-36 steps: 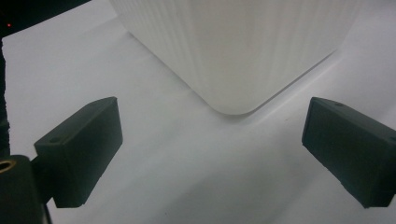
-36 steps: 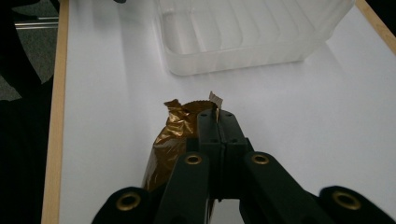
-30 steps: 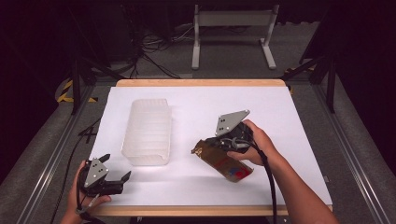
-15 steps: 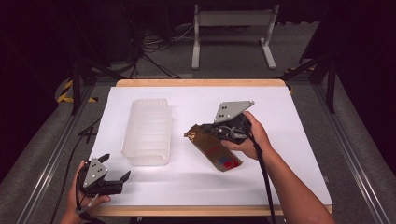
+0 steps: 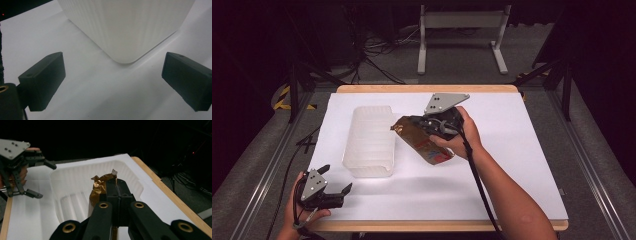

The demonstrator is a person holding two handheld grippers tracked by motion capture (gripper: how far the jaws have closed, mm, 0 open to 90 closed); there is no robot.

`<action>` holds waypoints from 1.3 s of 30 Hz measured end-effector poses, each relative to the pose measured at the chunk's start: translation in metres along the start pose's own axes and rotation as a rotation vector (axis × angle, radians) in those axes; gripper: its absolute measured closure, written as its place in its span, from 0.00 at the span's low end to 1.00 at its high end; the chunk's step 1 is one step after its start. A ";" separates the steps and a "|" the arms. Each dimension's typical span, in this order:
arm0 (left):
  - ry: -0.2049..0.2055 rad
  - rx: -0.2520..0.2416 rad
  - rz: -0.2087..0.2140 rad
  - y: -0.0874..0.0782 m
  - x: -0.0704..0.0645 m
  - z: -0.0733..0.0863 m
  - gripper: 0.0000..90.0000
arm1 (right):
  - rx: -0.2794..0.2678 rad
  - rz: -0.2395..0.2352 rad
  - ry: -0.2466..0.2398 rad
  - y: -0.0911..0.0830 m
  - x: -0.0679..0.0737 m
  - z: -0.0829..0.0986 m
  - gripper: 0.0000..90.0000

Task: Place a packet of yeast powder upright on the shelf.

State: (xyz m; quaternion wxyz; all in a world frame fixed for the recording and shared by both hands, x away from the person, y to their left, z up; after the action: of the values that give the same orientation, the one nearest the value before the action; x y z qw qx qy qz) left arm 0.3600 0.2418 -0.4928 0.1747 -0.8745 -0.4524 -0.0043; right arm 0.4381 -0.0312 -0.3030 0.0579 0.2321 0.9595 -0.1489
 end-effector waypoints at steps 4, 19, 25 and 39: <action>-0.003 -0.004 -0.001 0.000 0.000 0.000 0.07 | -0.016 -0.001 0.001 0.014 0.002 -0.008 1.00; -0.007 -0.008 0.012 0.001 0.000 -0.001 0.06 | -0.061 -0.027 0.018 0.073 0.007 -0.029 1.00; -0.016 -0.017 0.012 -0.001 0.001 -0.001 0.06 | -0.084 -0.039 0.035 0.092 0.010 -0.039 1.00; -0.023 -0.022 0.019 -0.002 0.002 0.000 0.06 | -0.077 -0.023 0.033 0.143 0.017 -0.049 1.00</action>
State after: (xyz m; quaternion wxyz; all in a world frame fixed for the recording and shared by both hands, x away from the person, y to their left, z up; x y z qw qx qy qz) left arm 0.3593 0.2442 -0.4918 0.1597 -0.8806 -0.4461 0.0026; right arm 0.4873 0.1124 -0.2970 0.0491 0.2213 0.9679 -0.1087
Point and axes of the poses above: each handheld gripper's, and its own axes: y roughly forward along the jaws, z roughly out of its underside, x roughly to its left, the point moved 8 cm from there along y, roughly forward along the jaws, and after that the axes turned 12 degrees about -x, right-handed, at the moved point
